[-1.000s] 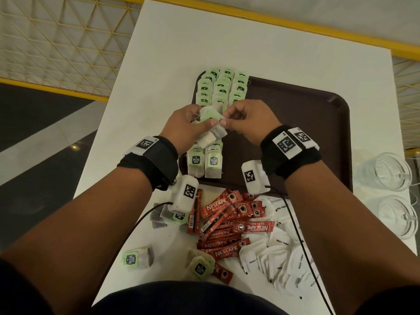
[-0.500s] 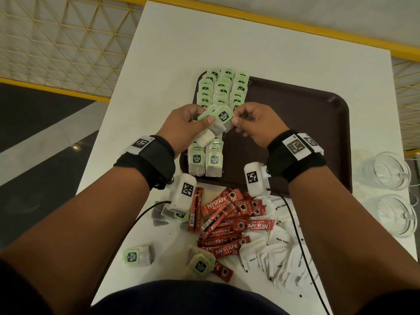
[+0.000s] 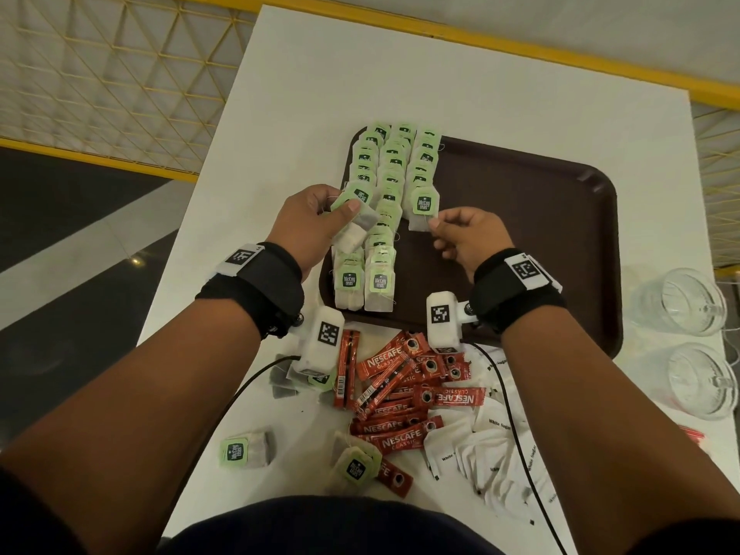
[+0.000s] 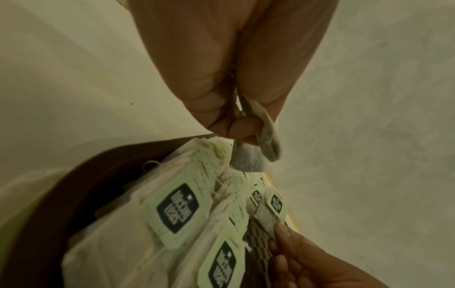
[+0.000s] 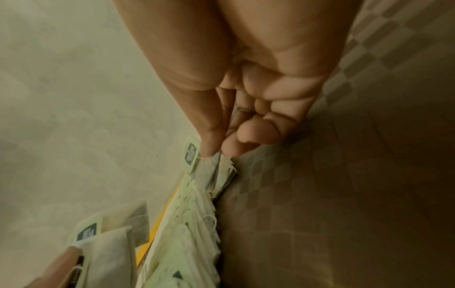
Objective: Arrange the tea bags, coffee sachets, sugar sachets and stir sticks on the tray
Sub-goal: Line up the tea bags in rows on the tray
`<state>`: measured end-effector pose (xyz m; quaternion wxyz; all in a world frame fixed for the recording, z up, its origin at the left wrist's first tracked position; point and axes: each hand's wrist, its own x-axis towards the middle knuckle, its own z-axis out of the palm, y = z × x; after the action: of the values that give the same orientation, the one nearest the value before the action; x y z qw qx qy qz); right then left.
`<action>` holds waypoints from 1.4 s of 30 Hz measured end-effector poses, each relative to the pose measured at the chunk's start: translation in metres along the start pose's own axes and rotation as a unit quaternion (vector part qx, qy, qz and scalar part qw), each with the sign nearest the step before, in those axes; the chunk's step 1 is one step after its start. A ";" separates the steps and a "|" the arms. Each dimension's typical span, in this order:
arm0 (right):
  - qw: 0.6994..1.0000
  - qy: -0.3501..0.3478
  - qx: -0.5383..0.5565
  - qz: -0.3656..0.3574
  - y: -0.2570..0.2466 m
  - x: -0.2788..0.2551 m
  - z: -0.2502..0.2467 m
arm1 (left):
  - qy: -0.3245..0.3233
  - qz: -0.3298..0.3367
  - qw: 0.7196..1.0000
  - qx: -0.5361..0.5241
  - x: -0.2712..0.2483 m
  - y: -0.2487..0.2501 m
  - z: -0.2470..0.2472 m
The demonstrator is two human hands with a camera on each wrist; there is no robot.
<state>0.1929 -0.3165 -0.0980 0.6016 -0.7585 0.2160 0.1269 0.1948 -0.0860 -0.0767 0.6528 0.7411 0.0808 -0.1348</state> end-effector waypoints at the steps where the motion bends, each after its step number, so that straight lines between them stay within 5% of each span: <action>1: 1.000 0.000 -0.008 0.003 0.000 0.000 0.001 | 0.000 -0.001 1.000 -0.002 -0.001 0.000 0.000; 13: 0.991 0.046 -0.124 0.013 -0.004 0.010 0.014 | -0.006 -0.015 1.000 0.001 -0.002 -0.003 -0.002; 17: 0.974 0.086 -0.192 -0.081 -0.013 0.005 0.011 | -0.029 -0.004 1.000 0.011 -0.001 -0.004 -0.001; 21: 0.944 -0.027 -0.247 -0.218 -0.037 -0.009 0.016 | -0.066 0.002 0.997 0.034 -0.002 -0.003 0.004; 24: 0.918 -0.064 -0.304 -0.247 -0.045 -0.011 0.017 | -0.084 0.006 0.995 0.050 -0.003 -0.002 0.007; 33: 0.954 -0.101 -0.219 -0.179 -0.025 -0.019 0.007 | -0.071 0.022 0.996 0.044 -0.001 0.002 0.011; 42: 0.996 0.049 -0.073 -0.014 0.001 -0.003 0.012 | -0.054 0.019 0.998 0.034 0.000 -0.002 0.007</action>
<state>0.1906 -0.3049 -0.1002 0.5351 -0.8088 0.2244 0.0964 0.1936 -0.0925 -0.0794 0.6329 0.7560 0.0265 -0.1649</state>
